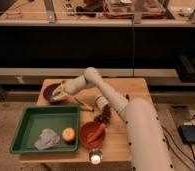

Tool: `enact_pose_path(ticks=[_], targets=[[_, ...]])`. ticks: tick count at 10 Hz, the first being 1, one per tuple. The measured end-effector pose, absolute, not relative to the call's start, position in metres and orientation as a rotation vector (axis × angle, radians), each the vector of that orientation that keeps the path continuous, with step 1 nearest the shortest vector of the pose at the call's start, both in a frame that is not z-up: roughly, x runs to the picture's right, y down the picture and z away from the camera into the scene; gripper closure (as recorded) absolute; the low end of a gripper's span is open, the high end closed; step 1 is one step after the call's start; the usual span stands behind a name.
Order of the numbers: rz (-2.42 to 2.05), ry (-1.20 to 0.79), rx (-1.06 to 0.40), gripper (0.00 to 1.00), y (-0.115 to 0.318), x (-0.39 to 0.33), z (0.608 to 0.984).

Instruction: Wipe purple bowl with sponge

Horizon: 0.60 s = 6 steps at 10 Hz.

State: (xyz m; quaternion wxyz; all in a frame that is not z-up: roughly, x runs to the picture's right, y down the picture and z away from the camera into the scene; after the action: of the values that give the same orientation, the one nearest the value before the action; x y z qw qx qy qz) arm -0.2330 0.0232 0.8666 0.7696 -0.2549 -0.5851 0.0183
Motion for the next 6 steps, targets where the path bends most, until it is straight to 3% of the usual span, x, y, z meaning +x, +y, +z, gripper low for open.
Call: enact_pose_path(ticks=[6], targets=[[0.049, -1.24, -0.523, 1.0, -0.013, -0.252, 0.894]])
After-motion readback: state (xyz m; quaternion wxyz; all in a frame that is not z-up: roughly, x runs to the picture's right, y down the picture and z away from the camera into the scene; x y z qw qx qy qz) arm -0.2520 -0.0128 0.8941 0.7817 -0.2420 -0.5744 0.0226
